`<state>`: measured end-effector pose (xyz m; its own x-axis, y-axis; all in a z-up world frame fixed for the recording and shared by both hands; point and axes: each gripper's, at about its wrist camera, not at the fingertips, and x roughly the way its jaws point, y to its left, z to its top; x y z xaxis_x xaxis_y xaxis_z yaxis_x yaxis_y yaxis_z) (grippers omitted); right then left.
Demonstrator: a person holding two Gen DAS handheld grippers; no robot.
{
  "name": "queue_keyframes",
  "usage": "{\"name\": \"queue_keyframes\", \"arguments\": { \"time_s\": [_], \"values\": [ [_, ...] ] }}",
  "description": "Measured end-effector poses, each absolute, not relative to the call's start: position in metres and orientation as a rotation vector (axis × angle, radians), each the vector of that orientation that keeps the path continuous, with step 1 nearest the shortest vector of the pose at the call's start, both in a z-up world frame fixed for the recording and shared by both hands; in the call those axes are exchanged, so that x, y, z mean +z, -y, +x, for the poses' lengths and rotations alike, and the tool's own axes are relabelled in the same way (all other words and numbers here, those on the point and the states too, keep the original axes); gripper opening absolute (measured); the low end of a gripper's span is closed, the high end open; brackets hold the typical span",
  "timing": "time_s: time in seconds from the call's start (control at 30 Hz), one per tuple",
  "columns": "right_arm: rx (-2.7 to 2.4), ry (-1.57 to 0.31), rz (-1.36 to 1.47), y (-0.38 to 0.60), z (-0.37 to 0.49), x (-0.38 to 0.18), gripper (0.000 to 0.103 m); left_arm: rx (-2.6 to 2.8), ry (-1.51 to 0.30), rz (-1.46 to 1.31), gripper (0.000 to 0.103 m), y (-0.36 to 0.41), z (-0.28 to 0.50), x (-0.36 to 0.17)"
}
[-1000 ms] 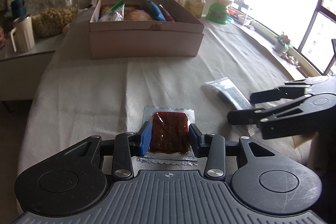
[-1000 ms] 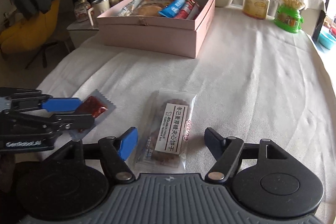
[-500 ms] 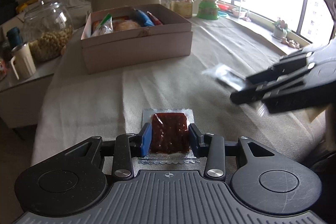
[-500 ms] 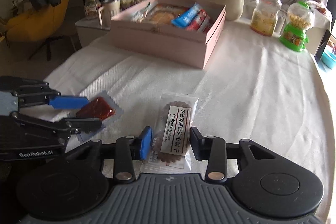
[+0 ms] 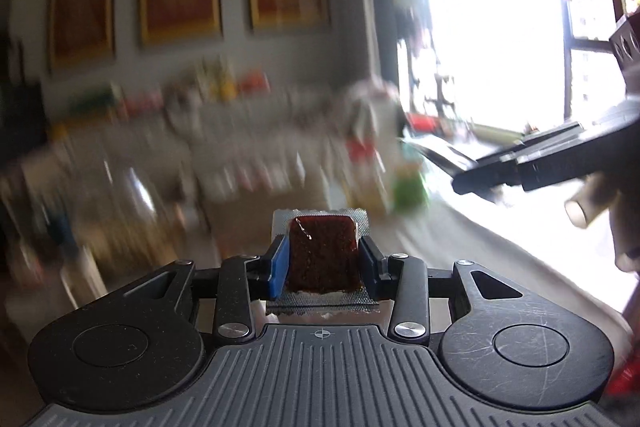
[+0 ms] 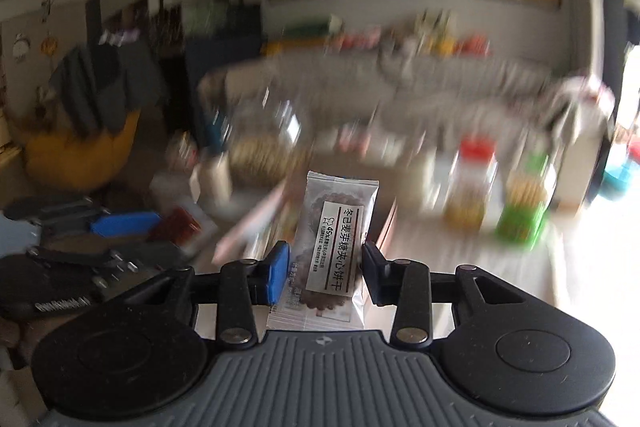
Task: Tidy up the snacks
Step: 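Carry the jerky and biscuit packets to the pink box with both tools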
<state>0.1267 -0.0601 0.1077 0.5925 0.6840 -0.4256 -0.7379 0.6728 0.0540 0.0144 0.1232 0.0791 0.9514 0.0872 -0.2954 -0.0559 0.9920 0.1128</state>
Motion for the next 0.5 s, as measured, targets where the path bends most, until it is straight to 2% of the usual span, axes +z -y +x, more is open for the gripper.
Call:
{"name": "queue_keyframes", "arguments": {
  "time_s": [0.07, 0.17, 0.37, 0.5],
  "values": [
    [0.796, -0.38, -0.143, 0.05, 0.138, 0.13, 0.039, 0.096, -0.276, 0.092, 0.043, -0.136, 0.038, 0.098],
    [0.765, -0.34, -0.169, 0.029, 0.158, 0.144, 0.039, 0.075, -0.335, -0.045, 0.043, -0.164, 0.086, 0.097],
    [0.792, -0.488, -0.137, -0.014, 0.214, 0.123, 0.039, 0.001, -0.5, -0.282, 0.043, -0.21, 0.172, 0.018],
    [0.795, -0.594, -0.162, -0.038, 0.244, 0.094, 0.039, 0.021, -0.697, -0.355, 0.043, -0.228, 0.206, -0.028]
  ]
}}
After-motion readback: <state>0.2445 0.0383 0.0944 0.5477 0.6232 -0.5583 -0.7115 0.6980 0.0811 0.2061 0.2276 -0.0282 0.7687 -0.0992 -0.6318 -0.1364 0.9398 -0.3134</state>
